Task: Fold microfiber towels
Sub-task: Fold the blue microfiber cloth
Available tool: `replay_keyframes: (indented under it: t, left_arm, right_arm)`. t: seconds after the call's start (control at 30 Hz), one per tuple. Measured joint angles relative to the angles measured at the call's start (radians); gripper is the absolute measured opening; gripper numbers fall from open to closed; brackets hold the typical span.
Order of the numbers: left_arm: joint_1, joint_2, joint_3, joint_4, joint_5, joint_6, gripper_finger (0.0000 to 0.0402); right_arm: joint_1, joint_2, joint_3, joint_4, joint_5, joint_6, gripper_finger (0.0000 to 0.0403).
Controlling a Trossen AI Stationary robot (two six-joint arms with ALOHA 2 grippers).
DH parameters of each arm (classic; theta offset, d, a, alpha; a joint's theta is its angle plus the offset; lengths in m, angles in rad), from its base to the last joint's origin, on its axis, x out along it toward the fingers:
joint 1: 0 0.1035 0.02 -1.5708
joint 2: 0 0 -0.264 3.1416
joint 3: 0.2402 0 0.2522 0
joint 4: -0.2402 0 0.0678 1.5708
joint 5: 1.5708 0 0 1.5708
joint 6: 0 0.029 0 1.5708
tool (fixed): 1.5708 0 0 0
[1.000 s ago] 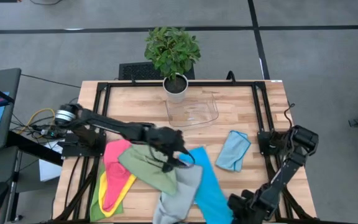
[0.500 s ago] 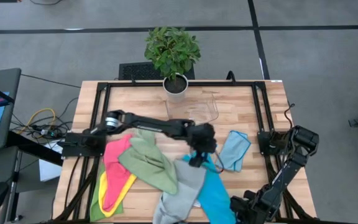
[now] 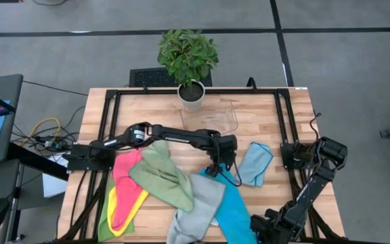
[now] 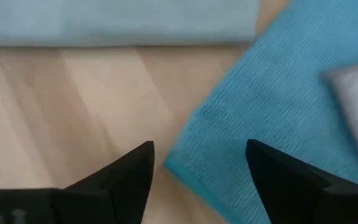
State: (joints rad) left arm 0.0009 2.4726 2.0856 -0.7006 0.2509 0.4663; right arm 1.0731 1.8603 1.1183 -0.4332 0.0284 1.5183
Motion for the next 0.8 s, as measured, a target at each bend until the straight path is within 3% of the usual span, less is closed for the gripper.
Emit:
replay_keyframes:
  t: [0.13,0.43,0.57,0.8]
  left_arm:
    - [-0.015,-0.001,-0.009,-0.005,-0.113,0.040,0.0223]
    - [-0.014,-0.001,-0.010,-0.007,-0.014,0.018,0.0091]
    - [-0.014,0.000,-0.006,0.005,0.002,-0.083,0.0019]
    - [-0.014,-0.029,0.113,-0.183,-0.046,-0.303,0.0002]
  right_arm:
    - [0.000,0.000,0.000,0.004,0.000,0.000,0.0022]
    - [0.000,0.000,0.000,0.018,0.000,0.011,0.0020]
    - [0.000,0.000,0.000,0.024,0.000,0.019,0.0017]
    - [0.000,-0.001,0.015,0.010,0.000,0.012,0.0013]
